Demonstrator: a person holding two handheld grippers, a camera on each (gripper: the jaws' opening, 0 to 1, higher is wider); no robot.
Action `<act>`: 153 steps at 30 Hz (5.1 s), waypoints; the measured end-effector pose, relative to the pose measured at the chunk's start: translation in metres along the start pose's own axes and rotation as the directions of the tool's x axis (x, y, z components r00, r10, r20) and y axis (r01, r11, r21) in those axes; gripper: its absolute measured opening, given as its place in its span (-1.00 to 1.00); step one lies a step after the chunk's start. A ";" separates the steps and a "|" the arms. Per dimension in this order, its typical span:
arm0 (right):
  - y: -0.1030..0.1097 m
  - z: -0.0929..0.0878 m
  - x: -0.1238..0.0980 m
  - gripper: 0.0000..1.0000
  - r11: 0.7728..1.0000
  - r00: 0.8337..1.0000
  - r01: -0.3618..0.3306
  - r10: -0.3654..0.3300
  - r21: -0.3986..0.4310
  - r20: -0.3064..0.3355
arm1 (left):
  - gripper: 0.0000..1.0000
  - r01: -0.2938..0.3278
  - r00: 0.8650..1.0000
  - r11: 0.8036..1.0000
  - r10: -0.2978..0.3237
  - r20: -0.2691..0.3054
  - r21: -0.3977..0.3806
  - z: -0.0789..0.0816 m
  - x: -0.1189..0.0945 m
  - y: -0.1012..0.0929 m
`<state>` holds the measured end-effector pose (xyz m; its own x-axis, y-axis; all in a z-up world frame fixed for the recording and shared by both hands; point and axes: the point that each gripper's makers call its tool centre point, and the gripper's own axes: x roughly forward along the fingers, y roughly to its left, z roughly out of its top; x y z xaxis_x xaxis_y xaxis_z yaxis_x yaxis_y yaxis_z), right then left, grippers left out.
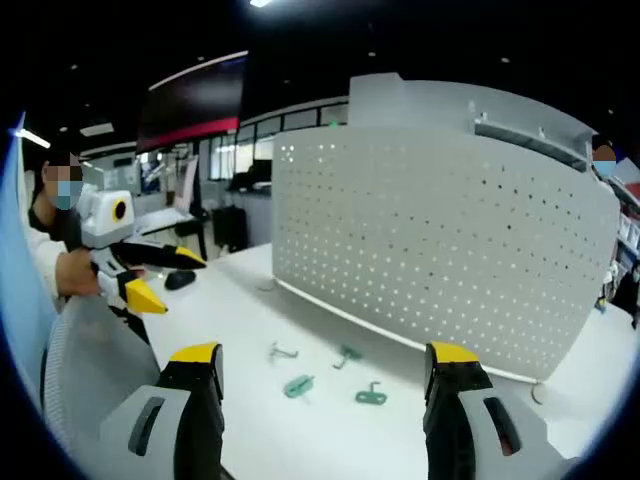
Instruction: Insert the hook assembly into the mounting plate slot until the hook locks in place.
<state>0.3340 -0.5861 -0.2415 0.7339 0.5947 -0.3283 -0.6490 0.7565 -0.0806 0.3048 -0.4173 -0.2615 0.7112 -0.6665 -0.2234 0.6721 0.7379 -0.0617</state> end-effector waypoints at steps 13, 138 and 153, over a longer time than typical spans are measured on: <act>0.001 -0.002 0.000 0.67 1.000 1.000 0.005 -0.005 0.003 0.000 | 0.39 0.004 1.000 1.000 -0.004 -0.001 0.002 0.000 0.001 -0.001; -0.028 -0.001 0.005 0.66 0.998 0.999 0.027 -0.029 0.050 0.037 | 0.15 0.015 0.983 0.998 -0.004 -0.184 0.056 -0.008 0.061 0.018; -0.029 -0.004 0.012 0.66 0.999 1.000 0.017 -0.019 0.047 0.022 | 0.01 0.033 0.955 0.997 -0.010 -0.296 0.072 -0.058 0.090 0.031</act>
<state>0.3606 -0.6022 -0.2469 0.7501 0.5865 -0.3056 -0.6261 0.7786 -0.0424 0.3782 -0.4482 -0.3396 0.6113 -0.6125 -0.5012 0.7081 0.7061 0.0008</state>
